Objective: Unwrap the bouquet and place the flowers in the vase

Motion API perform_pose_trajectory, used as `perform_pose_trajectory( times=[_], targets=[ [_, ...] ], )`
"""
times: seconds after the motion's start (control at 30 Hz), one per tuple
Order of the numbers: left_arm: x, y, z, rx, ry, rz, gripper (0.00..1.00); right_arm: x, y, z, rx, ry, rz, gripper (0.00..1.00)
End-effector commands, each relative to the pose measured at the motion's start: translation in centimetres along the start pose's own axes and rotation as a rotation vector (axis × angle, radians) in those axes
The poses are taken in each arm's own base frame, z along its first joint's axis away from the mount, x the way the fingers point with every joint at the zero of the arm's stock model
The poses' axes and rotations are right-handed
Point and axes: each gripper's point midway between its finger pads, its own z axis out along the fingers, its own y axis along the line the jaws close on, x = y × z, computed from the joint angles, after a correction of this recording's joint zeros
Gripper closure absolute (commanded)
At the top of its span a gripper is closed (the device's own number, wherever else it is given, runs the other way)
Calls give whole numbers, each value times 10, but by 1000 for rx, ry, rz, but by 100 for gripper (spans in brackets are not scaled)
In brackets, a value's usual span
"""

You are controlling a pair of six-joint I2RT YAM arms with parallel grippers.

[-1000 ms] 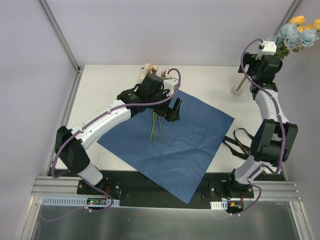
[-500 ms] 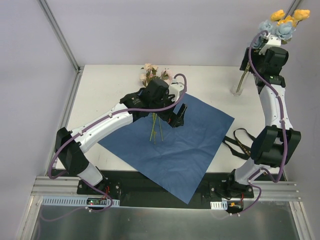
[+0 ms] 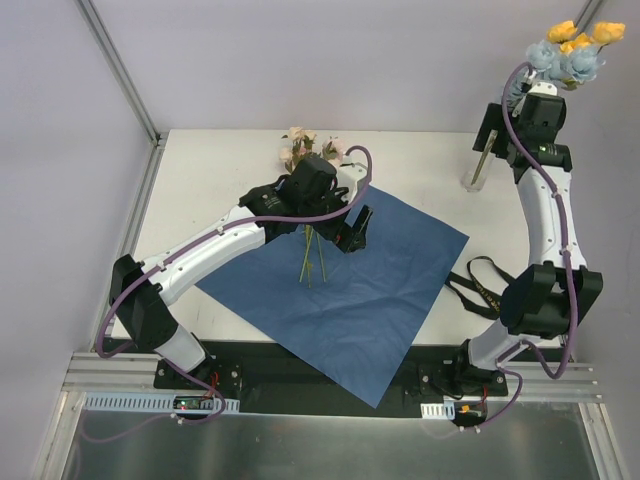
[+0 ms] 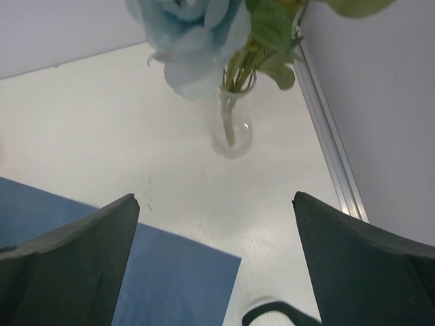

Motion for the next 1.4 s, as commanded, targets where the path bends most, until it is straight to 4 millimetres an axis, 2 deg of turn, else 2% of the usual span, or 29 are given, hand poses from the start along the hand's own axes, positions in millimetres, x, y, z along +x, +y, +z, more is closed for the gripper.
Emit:
perform_pose_trajectory(
  times=[0.0,0.03,0.07,0.17,0.2,0.23,0.27,0.3,0.33,0.37,0.4,0.47,0.5,0.53,0.6,0.63,0.7,0.8,0.87,0.93,1.0,1.13,1.17,1.2,1.27,1.37],
  targets=[
    [-11,5,-4,-35,-35,15,4,-5,-11,-49,79,9,96,0],
    [-11,8,-3,-40,-34,9,4,0,-14,-52,103,21,139,0],
    [-10,9,-1,-40,-28,2,4,15,-14,-54,110,63,154,0],
    [-9,22,3,-39,-16,-57,5,39,5,-59,41,120,229,0],
    [-11,25,3,-35,-18,-76,5,59,14,-56,16,173,239,0],
    [-10,38,5,-51,-12,-124,5,66,26,-60,-9,187,248,0],
    [-9,41,7,-33,-4,-151,6,74,36,-61,-33,205,244,0],
    [-10,46,8,-28,-3,-177,7,94,49,-60,-73,251,229,0],
    [-8,55,13,-32,8,-227,9,101,71,-65,-127,267,196,0],
    [-8,65,12,-25,12,-267,13,110,81,-67,-147,285,169,0],
    [-8,73,14,-30,13,-293,16,118,102,-73,-191,299,127,0],
    [-3,94,19,-59,26,-337,24,137,121,-78,-240,337,99,0],
    [0,102,21,-80,32,-345,29,145,143,-87,-319,362,85,0],
    [7,110,26,-100,53,-348,34,157,149,-88,-338,389,81,0],
    [12,128,29,-143,61,-367,45,165,166,-94,-390,406,85,0],
    [20,136,34,-156,84,-386,48,172,176,-98,-420,420,72,0],
    [22,149,35,-172,90,-412,54,182,191,-104,-473,445,48,0],
    [28,168,40,-207,105,-456,54,196,199,-108,-493,475,7,0],
    [34,186,43,-235,121,-503,48,200,202,-110,-508,482,-8,0],
    [38,200,48,-245,132,-549,46,207,203,-113,-524,497,-18,0],
    [37,205,53,-242,135,-570,46,215,203,-116,-536,513,-20,0],
    [46,222,70,-265,164,-604,51,224,204,-121,-564,521,-8,0],
    [41,226,72,-269,158,-604,53,225,204,-122,-570,525,-9,0],
    [49,229,79,-273,181,-618,55,228,204,-123,-573,530,-12,0],
    [48,233,84,-274,185,-624,62,232,201,-124,-572,536,-21,0],
    [56,237,94,-275,210,-640,65,236,195,-125,-558,536,-40,0]
  ],
)
